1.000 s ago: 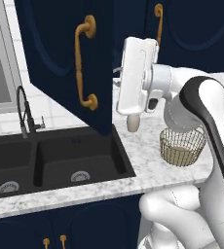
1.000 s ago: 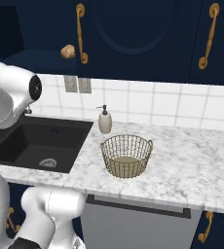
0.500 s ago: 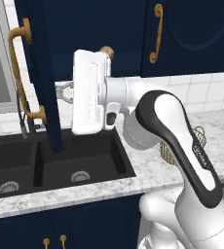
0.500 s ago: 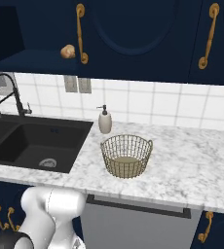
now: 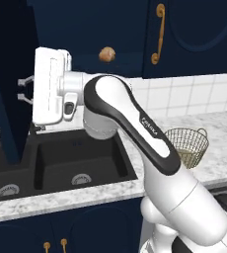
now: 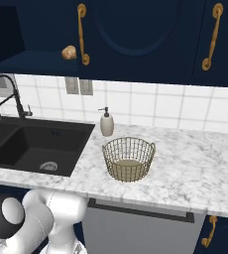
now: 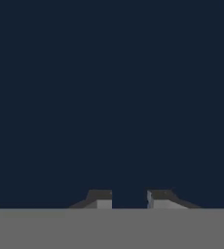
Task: Open the cabinet, pick up the bread from the cabinet and place it in the basket. Then move the basket to the dining counter.
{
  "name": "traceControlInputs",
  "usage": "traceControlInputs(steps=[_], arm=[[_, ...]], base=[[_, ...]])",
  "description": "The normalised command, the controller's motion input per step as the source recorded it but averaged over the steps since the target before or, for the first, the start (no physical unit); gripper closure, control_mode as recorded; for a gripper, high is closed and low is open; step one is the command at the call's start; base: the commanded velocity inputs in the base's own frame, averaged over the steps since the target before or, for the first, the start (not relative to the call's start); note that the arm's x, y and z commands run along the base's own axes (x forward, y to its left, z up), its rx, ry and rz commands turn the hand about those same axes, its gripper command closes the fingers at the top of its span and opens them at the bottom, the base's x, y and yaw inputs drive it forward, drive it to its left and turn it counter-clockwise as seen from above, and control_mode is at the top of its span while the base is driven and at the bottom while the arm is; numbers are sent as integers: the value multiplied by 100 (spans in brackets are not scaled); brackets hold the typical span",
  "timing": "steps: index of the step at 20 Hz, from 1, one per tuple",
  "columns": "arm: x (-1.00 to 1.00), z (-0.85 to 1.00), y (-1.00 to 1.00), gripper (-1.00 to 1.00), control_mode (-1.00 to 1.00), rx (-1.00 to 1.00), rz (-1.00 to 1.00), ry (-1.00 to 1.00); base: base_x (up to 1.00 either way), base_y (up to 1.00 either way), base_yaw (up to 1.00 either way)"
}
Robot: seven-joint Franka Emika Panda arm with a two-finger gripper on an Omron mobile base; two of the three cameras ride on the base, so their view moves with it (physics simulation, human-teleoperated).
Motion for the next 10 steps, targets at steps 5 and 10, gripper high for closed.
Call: traceControlInputs(steps=[5, 10], arm=[[0, 19, -1, 100, -100, -3, -3, -3], [-8, 25, -96, 100, -100, -4, 0, -10]], base=[[0, 0, 0], [0, 0, 0]])
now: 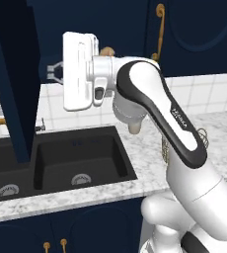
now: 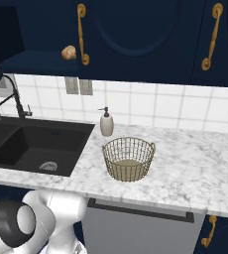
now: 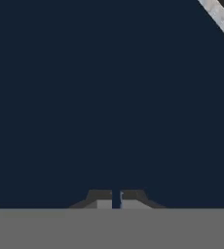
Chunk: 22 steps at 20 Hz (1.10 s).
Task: Open the cabinet, pick up the bread from the cabinet and place it in the basket. Then move the basket to the dining counter.
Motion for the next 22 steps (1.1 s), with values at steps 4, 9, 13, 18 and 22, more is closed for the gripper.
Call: traceControlInputs(steps=[4, 9, 13, 18, 22], arm=[[-25, 8, -100, 100, -100, -20, 0, -40], [0, 0, -92, 100, -100, -25, 0, -43], [-1, 0, -89, 100, -100, -27, 0, -60], [0, -6, -75, 100, -100, -37, 0, -61], [3, -5, -46, 100, -100, -45, -6, -61]], base=[[0, 0, 0], [0, 0, 0], [0, 0, 0], [0, 0, 0], [0, 0, 0]])
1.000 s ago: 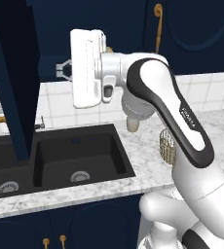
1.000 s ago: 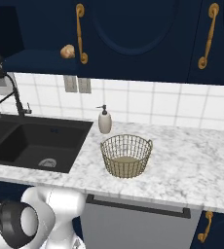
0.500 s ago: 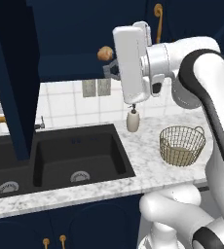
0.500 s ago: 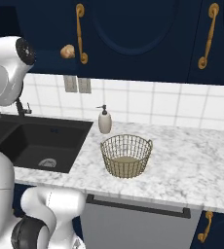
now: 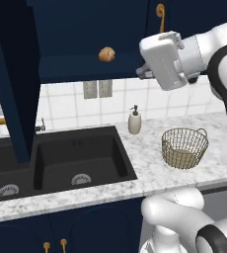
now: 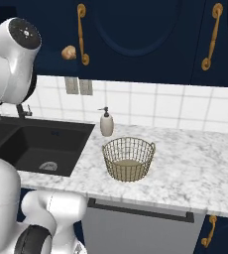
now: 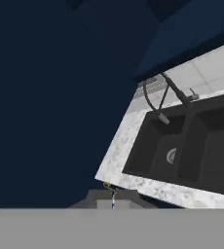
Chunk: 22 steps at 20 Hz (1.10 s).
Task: Open the cabinet, pick up the bread from the cabinet and place it in the basket. Then move the basket to the dining counter.
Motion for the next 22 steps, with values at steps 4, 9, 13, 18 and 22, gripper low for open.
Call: traceControlInputs(steps=[4, 9, 13, 18, 22], arm=[[16, -7, -47, 100, -100, -39, -9, -63], [29, 3, -34, 100, -100, -32, -28, -40], [29, 29, -41, 100, -100, -23, -35, -2], [24, 26, -21, 100, -100, -10, -31, 0], [43, 6, -41, 100, -100, 0, -12, 0]], base=[[0, 0, 0], [0, 0, 0], [0, 0, 0], [0, 0, 0], [0, 0, 0]])
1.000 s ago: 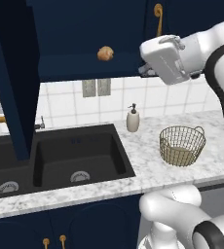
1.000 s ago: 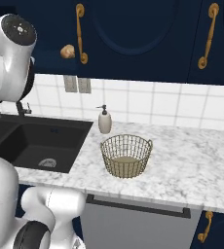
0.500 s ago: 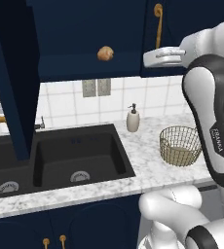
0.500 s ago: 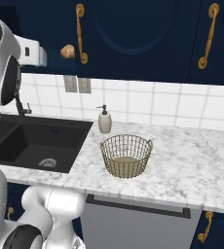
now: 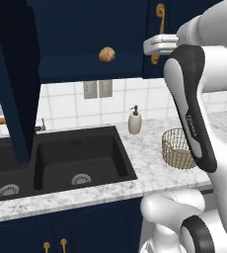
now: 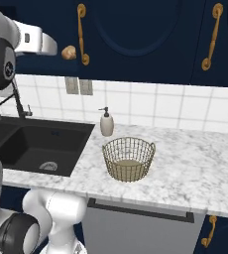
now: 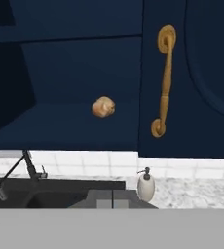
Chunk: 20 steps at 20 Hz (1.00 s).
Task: Open the cabinet, pick up the bread from the cabinet and place it in the basket. Then move the basket to the dining counter.
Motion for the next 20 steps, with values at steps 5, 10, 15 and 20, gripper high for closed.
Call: traceControlInputs(steps=[5, 10, 15, 20], arm=[[72, -22, -53, -100, -100, 0, -2, -5], [58, -6, -20, -100, -100, 0, -3, -1], [50, 0, -21, -100, -100, 0, -4, 0], [51, 0, -30, -100, -100, 0, -3, 0]], base=[[0, 0, 0], [0, 0, 0], [0, 0, 0], [0, 0, 0]])
